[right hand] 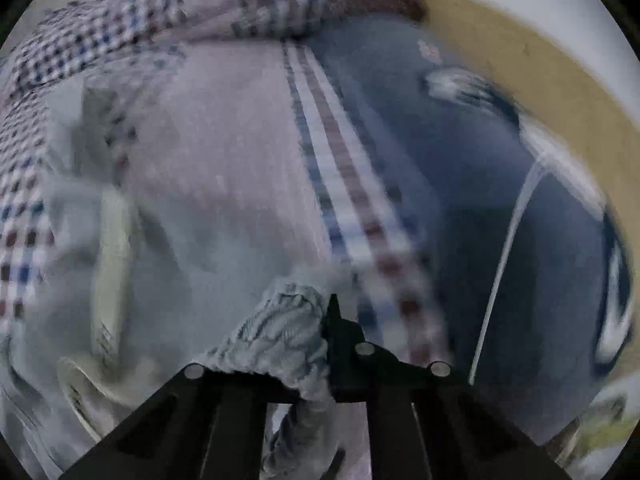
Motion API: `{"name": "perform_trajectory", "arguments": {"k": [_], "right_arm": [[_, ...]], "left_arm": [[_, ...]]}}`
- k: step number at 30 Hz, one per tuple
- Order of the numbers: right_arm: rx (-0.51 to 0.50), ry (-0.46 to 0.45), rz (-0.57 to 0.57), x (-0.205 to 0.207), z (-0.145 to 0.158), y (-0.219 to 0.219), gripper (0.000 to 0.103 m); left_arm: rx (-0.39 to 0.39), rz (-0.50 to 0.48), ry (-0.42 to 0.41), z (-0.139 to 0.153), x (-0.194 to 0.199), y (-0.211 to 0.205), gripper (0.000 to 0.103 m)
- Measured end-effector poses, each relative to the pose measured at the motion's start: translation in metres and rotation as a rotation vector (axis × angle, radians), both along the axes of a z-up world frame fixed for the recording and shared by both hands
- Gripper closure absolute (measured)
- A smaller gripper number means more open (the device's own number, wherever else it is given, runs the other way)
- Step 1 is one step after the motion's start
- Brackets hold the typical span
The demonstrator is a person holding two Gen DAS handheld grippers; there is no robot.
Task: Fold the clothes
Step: 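Grasp the sweatpants waistband with the right tool and lift it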
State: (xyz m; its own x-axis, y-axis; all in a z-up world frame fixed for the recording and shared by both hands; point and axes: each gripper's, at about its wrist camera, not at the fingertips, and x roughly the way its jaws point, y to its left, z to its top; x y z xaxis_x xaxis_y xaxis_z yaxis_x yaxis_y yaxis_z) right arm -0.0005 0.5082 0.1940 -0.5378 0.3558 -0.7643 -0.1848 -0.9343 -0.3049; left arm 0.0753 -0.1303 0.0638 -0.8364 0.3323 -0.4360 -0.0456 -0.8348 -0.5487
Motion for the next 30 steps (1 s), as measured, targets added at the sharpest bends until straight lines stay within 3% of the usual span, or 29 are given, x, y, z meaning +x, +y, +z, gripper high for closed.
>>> {"name": "perform_trajectory", "arguments": {"k": [7,9,11,12,14,17,19,21,26,30], "right_arm": [[0.135,0.357,0.071,-0.043,0.168,-0.03,0.098],[0.17,0.438,0.055,-0.056,0.196,-0.036,0.097],[0.234,0.461,0.022,-0.079,0.2,-0.045,0.096],[0.246,0.413,0.005,-0.094,0.191,-0.044,0.09],[0.219,0.252,-0.037,-0.12,0.157,-0.036,0.061],[0.175,0.06,-0.029,-0.123,0.097,-0.026,0.031],[0.162,-0.05,-0.007,-0.112,0.06,-0.023,0.03],[0.144,-0.035,0.006,-0.08,0.045,-0.026,0.029],[-0.056,-0.002,0.064,0.011,0.03,-0.042,0.028],[-0.32,0.024,0.172,0.053,0.017,-0.066,0.027]], "left_arm": [[0.03,0.057,-0.025,-0.011,0.0,-0.008,0.022],[0.005,0.055,-0.022,-0.013,0.0,-0.005,0.022],[-0.013,0.049,-0.014,-0.014,-0.001,-0.002,0.022],[-0.022,0.042,-0.009,-0.013,-0.002,0.001,0.022],[-0.054,0.032,-0.008,-0.014,-0.005,0.008,0.022],[-0.083,0.013,-0.019,-0.017,-0.01,0.017,0.022],[-0.084,0.004,-0.029,-0.02,-0.012,0.019,0.022],[-0.071,0.002,-0.035,-0.022,-0.012,0.018,0.022],[-0.028,0.012,-0.045,-0.025,-0.011,0.012,0.022],[0.01,0.011,-0.051,-0.027,-0.01,0.009,0.022]]}}
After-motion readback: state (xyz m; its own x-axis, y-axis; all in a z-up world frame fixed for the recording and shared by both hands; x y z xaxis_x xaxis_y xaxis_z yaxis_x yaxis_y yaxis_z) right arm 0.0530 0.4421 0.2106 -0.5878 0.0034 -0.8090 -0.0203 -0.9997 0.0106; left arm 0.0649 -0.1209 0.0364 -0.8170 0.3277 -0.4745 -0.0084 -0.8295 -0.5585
